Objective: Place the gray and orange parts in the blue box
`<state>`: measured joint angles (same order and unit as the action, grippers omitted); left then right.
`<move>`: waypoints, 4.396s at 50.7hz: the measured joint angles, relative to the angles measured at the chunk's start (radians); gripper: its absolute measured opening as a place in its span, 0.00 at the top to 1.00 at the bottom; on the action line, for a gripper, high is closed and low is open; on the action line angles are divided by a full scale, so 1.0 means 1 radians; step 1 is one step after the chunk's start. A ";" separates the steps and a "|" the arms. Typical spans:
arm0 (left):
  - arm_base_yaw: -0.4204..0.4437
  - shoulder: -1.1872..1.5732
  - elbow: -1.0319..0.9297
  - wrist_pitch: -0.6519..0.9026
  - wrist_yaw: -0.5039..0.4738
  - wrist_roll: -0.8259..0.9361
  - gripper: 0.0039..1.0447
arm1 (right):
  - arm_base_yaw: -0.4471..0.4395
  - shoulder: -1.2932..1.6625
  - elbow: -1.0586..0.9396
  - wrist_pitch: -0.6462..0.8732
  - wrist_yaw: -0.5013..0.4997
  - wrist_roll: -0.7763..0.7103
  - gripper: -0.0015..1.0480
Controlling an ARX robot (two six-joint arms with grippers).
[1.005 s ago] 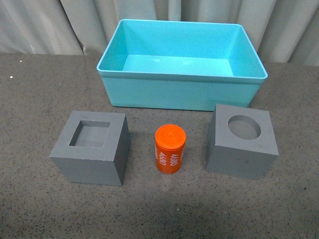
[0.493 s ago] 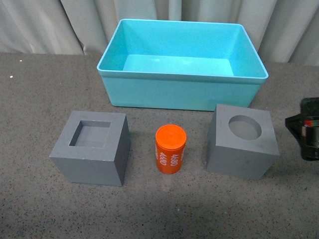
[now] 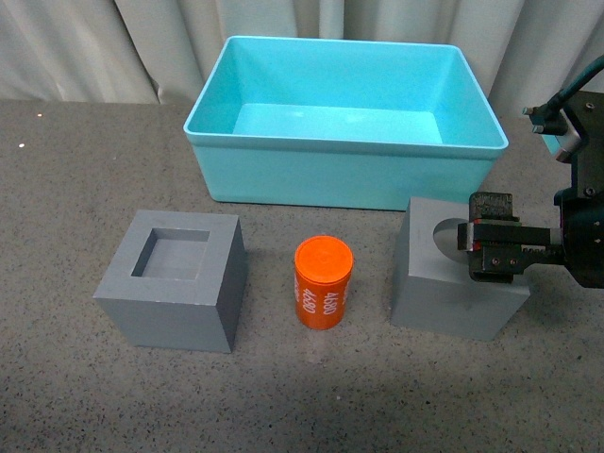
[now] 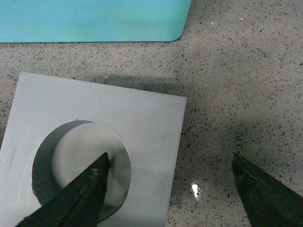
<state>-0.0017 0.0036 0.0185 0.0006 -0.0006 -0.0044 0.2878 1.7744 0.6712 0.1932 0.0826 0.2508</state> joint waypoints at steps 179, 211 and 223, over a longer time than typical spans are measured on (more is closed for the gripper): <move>0.000 0.000 0.000 0.000 0.000 0.000 0.06 | 0.008 -0.457 -0.101 0.072 -0.089 -0.196 0.09; -0.100 1.237 0.435 0.222 -0.073 -0.316 0.06 | 0.008 -0.459 -0.105 0.073 -0.083 -0.203 0.09; -0.201 1.535 0.594 0.158 -0.024 -0.318 0.06 | 0.008 -0.459 -0.105 0.073 -0.084 -0.203 0.09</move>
<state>-0.2028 1.5383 0.6128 0.1581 -0.0250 -0.3225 0.2962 1.3151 0.5659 0.2665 -0.0010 0.0475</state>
